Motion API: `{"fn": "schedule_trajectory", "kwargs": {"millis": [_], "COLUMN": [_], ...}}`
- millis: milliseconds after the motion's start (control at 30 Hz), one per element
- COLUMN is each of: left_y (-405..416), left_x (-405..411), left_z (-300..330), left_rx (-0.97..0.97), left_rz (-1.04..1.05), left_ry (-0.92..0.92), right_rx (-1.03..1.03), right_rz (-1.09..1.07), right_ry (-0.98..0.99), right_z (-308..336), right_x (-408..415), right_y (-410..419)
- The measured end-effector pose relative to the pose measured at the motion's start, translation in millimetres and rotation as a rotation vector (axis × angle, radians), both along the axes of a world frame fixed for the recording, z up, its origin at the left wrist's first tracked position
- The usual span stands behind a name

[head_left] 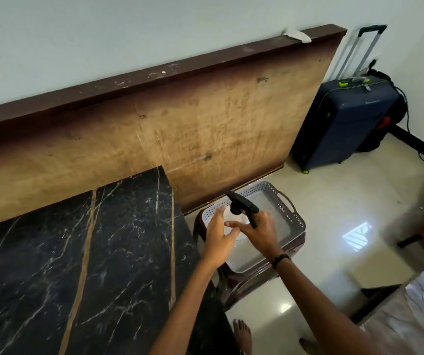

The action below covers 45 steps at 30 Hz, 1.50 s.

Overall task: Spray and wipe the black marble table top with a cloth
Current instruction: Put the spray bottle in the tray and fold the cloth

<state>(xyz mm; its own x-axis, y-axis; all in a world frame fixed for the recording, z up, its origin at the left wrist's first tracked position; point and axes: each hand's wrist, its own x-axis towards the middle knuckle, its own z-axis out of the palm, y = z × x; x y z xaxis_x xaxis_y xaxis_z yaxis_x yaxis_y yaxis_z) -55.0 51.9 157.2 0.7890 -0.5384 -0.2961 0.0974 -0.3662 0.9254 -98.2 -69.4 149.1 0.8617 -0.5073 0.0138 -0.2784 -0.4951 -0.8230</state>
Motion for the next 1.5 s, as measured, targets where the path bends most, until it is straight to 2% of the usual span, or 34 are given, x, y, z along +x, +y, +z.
{"fn": "schedule_trajectory", "kwargs": {"millis": [133,300,533,633,733,933,1033,1133,1200,1267,1367,1500], "left_y": [-38,-72,-90,-90,-89,-85,-74,-61,-42,-20,29,111], "left_x": [10,15,20,24,22,23,18,12,8,5,1,-7], "left_z": [-47,-108,-166,-177,-181,-173,-152,-124,-97,-71,-36,-12], "left_rx": [0.014,0.045,0.061,0.088,0.101,0.154,0.125,0.027,-0.051,-0.147,-0.237,-0.303], "left_rz": [0.127,0.265,0.428,0.466,0.472,0.437,0.434,0.454,0.491,0.535,0.616,0.754], "left_ry": [0.274,0.442,0.498,0.523,0.534,0.520,0.495,0.443,0.396,0.347,0.266,0.220], "right_rx": [0.068,0.115,0.103,0.015,-0.021,0.007,-0.001,0.026,0.099,0.110,0.134,0.210], "right_rz": [-0.100,-0.132,-0.087,-0.025,-0.049,0.063,0.149,-0.015,-0.139,-0.158,0.012,0.431], "right_ry": [0.003,0.022,0.038,0.087,0.062,0.197,0.187,0.120,0.003,-0.117,-0.182,-0.080], "right_z": [-51,-117,-189,-202,-207,-194,-175,-148,-113,-76,-24,10], "right_x": [21,40,58,57,49,50,38,21,15,16,27,44], "right_y": [-35,-55,-50,-46,-44,-52,-58,-66,-62,-52,-9,85]}}
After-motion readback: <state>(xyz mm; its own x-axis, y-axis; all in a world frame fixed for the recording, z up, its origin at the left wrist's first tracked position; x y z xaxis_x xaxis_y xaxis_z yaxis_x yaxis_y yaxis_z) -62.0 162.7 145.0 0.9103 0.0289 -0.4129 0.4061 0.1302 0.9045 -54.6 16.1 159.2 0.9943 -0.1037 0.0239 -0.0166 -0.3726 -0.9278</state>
